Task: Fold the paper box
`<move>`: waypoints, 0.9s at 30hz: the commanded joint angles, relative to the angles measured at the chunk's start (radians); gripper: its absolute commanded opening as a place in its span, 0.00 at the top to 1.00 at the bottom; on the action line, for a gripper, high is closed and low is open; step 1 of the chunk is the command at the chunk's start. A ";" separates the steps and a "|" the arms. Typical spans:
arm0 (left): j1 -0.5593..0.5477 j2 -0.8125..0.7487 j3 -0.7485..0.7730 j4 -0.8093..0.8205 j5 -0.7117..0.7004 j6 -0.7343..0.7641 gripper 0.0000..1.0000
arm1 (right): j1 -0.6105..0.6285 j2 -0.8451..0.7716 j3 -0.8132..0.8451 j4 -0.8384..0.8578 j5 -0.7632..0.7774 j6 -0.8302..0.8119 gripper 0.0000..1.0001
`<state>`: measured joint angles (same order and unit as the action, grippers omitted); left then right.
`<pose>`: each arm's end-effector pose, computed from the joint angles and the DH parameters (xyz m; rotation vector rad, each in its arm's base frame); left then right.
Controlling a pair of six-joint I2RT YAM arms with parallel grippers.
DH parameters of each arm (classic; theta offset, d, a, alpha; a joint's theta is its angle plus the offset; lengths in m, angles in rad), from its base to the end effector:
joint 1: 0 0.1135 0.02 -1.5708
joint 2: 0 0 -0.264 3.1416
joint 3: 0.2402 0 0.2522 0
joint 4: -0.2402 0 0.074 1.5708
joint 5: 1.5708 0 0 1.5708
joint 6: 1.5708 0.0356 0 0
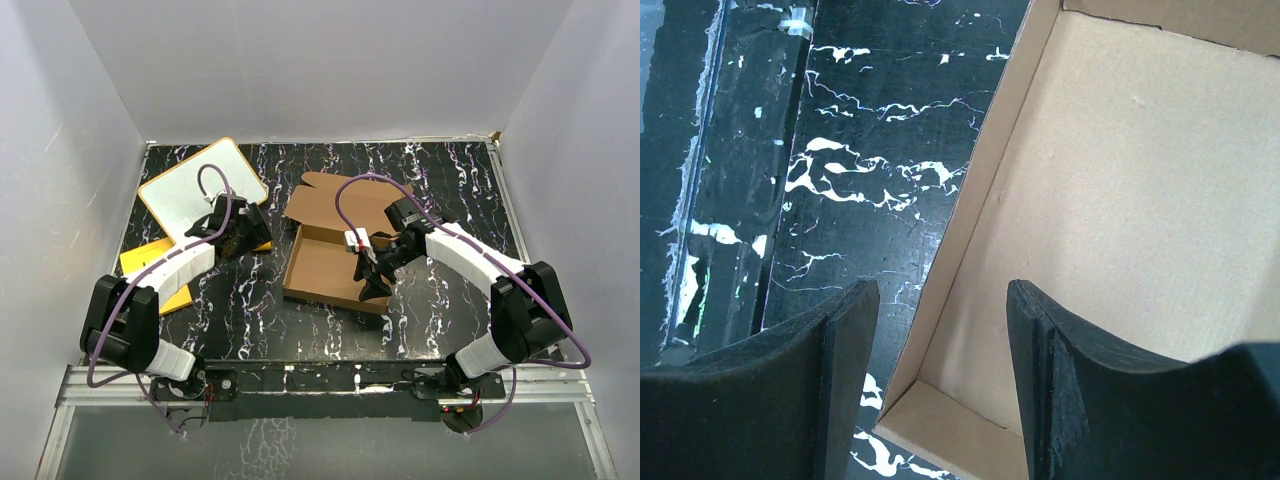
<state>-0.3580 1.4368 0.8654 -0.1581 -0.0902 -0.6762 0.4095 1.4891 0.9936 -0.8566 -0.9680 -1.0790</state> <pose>0.2866 -0.1038 0.2202 -0.4163 2.2972 -0.4246 0.2295 0.1316 0.2210 -1.7306 1.6744 1.1069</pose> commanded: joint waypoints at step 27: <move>-0.091 0.317 0.322 -0.396 -0.330 -0.735 0.21 | -0.006 -0.002 0.027 0.033 -0.047 -0.011 0.41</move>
<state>-0.4469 1.7519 1.1210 -0.5308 -0.3679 -1.3918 0.4091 1.4891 0.9936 -0.8566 -0.9680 -1.0790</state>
